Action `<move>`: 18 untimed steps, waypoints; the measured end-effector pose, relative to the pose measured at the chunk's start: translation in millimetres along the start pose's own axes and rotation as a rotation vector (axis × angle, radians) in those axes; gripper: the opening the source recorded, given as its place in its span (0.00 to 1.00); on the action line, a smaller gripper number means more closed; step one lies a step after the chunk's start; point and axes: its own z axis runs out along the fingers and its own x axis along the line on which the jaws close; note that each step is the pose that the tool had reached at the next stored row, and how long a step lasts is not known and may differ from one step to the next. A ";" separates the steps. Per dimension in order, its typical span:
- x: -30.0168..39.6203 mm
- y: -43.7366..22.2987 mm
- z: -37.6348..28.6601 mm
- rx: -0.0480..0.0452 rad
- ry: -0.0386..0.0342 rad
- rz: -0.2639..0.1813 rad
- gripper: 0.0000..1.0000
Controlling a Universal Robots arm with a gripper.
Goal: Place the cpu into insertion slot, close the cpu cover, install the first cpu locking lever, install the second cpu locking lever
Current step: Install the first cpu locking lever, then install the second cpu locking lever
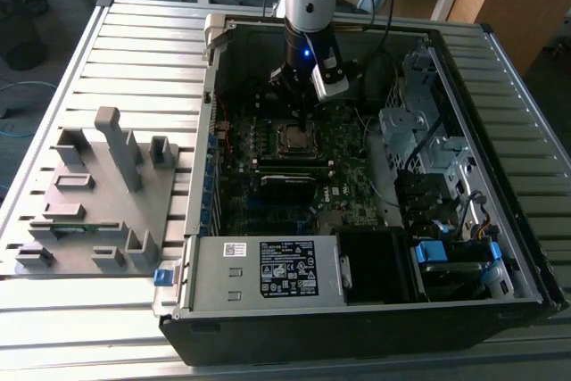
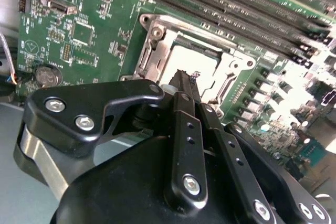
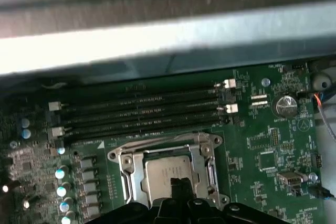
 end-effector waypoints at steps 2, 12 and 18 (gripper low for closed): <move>-0.3 -1.9 0.4 0.0000 0.0000 -0.001 0.10; -0.4 -3.0 1.6 0.0003 -0.0005 -0.015 0.10; -0.4 -3.0 0.6 0.0011 -0.0007 -0.015 0.10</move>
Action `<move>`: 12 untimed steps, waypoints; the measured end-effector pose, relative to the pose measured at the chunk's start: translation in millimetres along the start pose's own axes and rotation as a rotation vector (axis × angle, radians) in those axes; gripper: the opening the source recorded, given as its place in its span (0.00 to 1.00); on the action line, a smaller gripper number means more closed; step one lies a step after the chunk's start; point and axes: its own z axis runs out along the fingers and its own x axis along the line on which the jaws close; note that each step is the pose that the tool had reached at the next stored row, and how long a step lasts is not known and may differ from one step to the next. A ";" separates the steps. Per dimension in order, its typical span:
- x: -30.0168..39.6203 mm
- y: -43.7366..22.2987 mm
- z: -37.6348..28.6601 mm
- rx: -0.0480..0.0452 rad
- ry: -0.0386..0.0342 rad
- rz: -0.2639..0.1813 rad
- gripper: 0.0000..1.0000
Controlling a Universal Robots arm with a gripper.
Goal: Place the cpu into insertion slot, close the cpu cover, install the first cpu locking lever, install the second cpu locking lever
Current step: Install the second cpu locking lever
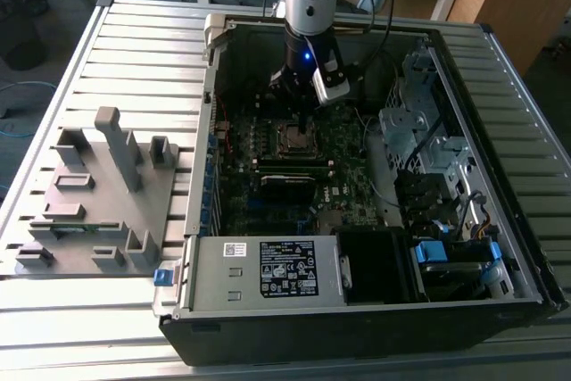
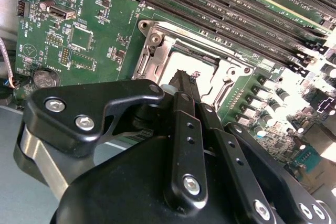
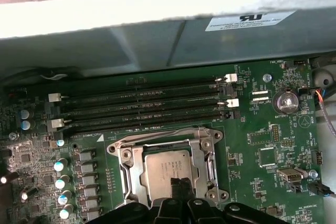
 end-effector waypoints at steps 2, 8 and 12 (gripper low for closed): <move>0.0 0.0 -0.6 -0.0003 -0.0001 0.000 0.10; -0.1 -0.1 -2.5 0.0000 0.0001 0.000 0.10; -0.2 -0.1 -4.0 -0.0001 0.0000 0.000 0.10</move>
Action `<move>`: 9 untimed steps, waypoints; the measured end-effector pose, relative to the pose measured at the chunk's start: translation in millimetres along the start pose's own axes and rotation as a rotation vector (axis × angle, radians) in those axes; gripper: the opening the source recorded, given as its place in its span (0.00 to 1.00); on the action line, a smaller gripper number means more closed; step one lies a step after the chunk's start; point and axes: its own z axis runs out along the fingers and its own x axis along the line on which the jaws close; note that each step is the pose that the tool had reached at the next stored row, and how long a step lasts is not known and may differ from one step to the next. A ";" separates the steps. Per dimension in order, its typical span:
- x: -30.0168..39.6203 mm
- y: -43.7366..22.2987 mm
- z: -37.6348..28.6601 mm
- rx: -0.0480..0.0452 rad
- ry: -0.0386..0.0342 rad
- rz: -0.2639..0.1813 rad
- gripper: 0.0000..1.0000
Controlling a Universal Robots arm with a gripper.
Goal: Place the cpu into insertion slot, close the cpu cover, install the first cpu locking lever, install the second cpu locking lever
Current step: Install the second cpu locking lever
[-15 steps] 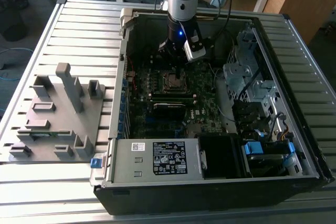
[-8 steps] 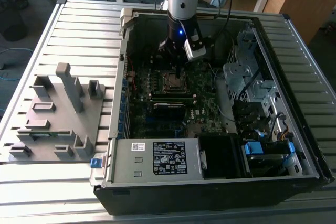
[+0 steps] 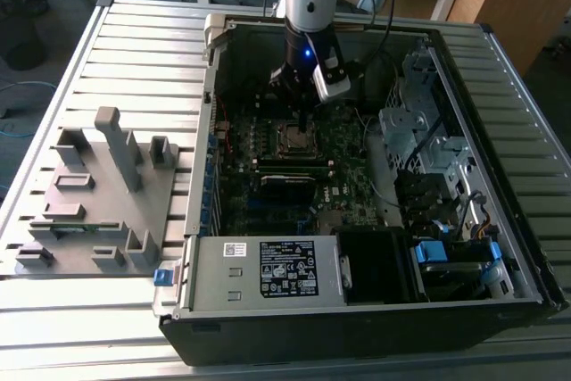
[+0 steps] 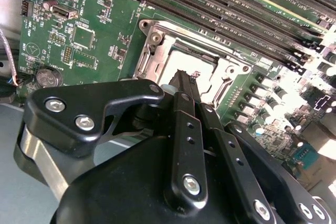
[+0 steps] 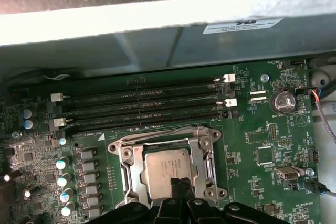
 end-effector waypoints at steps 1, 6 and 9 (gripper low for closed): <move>0.0 0.0 -0.5 0.0001 0.0000 0.000 0.10; -0.2 -0.1 -3.1 0.0000 0.0000 0.000 0.10; -0.3 -0.1 -4.2 0.0000 0.0000 0.000 0.10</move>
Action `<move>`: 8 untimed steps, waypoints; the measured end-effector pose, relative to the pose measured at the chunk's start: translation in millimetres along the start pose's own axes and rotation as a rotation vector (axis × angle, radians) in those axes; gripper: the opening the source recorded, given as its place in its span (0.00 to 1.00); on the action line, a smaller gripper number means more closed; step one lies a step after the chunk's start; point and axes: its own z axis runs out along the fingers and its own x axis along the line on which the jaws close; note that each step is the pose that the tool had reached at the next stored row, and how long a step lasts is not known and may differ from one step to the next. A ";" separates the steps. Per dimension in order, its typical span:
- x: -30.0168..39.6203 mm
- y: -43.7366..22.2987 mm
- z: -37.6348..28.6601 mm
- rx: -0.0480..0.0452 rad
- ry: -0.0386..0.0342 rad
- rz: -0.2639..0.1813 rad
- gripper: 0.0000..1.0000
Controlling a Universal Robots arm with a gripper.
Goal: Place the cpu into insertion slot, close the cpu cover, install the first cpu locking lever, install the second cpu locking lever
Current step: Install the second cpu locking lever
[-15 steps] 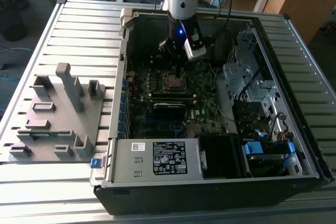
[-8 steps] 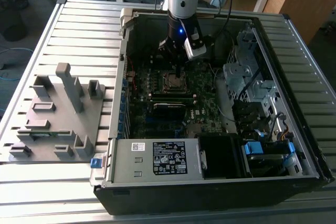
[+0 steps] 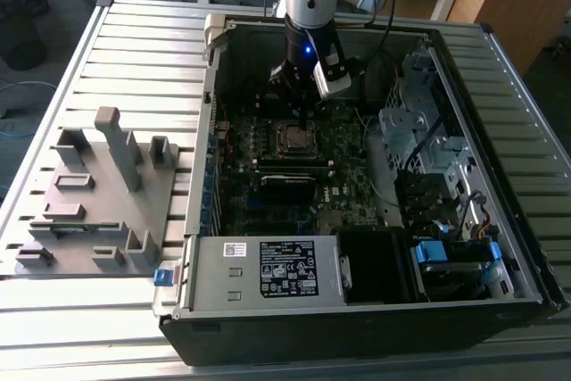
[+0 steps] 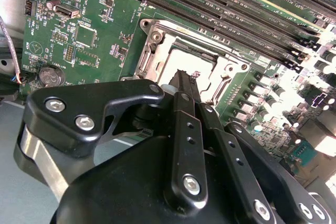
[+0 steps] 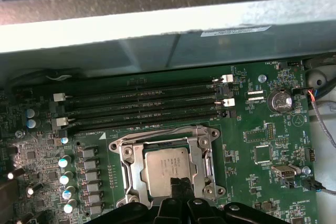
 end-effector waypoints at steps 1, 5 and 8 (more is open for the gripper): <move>0.0 0.0 -0.1 0.0000 0.0000 0.000 0.10; -0.1 0.0 -1.5 0.0001 0.0000 0.000 0.10; -0.2 0.0 -2.7 0.0001 0.0000 0.000 0.10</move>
